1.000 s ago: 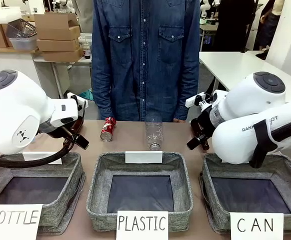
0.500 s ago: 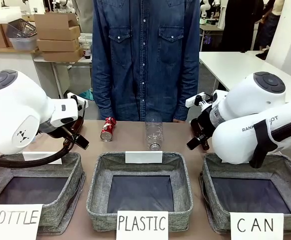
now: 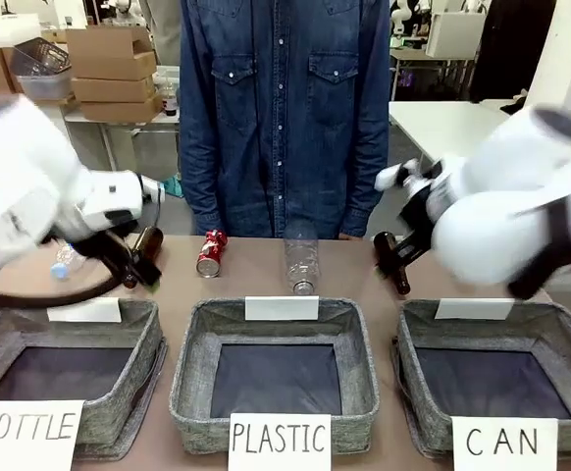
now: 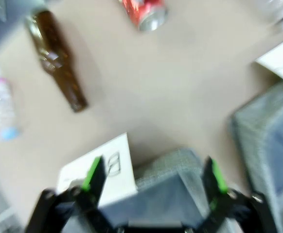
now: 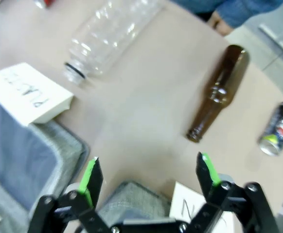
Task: Sort the can waste into the basket.
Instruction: Pick up the can waste from the table and place it in the right Fabric basket.
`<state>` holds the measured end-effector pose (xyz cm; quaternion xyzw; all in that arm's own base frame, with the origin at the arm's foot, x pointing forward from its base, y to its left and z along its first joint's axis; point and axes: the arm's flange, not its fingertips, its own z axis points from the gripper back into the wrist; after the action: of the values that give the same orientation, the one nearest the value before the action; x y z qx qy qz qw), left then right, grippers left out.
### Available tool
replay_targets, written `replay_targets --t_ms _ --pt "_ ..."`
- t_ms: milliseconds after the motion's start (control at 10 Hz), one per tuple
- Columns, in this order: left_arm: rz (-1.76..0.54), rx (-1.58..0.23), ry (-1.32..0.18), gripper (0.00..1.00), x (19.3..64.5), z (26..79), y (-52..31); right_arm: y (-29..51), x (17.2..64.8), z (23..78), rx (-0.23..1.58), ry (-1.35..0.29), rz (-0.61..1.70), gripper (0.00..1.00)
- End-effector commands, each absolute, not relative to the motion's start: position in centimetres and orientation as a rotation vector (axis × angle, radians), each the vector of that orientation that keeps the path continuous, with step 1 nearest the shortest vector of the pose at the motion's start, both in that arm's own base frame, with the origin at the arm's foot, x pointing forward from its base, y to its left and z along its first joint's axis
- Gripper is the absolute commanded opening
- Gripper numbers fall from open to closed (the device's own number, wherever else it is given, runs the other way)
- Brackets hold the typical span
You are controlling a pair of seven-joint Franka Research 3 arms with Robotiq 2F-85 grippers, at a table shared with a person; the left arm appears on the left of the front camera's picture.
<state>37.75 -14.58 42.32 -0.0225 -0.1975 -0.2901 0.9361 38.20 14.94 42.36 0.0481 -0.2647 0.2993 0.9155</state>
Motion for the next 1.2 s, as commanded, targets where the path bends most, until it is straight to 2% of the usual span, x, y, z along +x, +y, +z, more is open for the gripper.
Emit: replay_targets --t_ms 0,200,300,400,500,600,700,800,900,1100 --pt "-0.555 -0.099 -0.529 1.00 32.5 51.4 -11.9 9.8 33.0 49.1 0.164 -0.552 0.576 1.00" --pt "-0.496 -0.149 -0.696 1.00 29.9 53.6 -11.3 8.8 29.4 50.9 0.105 -0.630 0.545 1.00" --pt "-0.552 -0.097 -0.533 1.00 33.1 52.0 -12.5 11.1 34.8 49.7 0.154 -0.567 0.566 1.00" --pt "-0.552 -0.097 -0.533 1.00 33.1 52.0 -12.5 11.1 34.8 49.7 0.154 -0.567 0.566 1.00" --pt "-0.525 -0.126 -0.635 1.00 30.5 56.1 -11.3 9.2 32.2 53.1 0.146 -0.605 0.552 1.00" --pt "-0.649 -0.462 -0.524 1.00 31.2 55.9 -11.0 8.4 31.9 52.8 0.352 -0.568 0.537 1.00" --pt "-0.639 -0.744 -0.458 1.00 31.3 56.5 -8.5 5.9 30.7 53.2 0.610 -0.556 0.537 1.00" --pt "-0.630 -0.995 -0.355 1.00 31.4 56.3 -5.5 3.4 29.1 53.6 0.974 -0.503 0.558 1.00" --pt "-0.604 -1.233 -0.303 1.00 31.6 55.2 -2.7 1.4 28.0 53.7 1.189 -0.418 0.453 1.00" --pt "-0.392 -1.437 -0.286 1.00 32.3 51.7 1.2 -1.5 27.8 53.0 1.433 -0.334 0.185 1.00"
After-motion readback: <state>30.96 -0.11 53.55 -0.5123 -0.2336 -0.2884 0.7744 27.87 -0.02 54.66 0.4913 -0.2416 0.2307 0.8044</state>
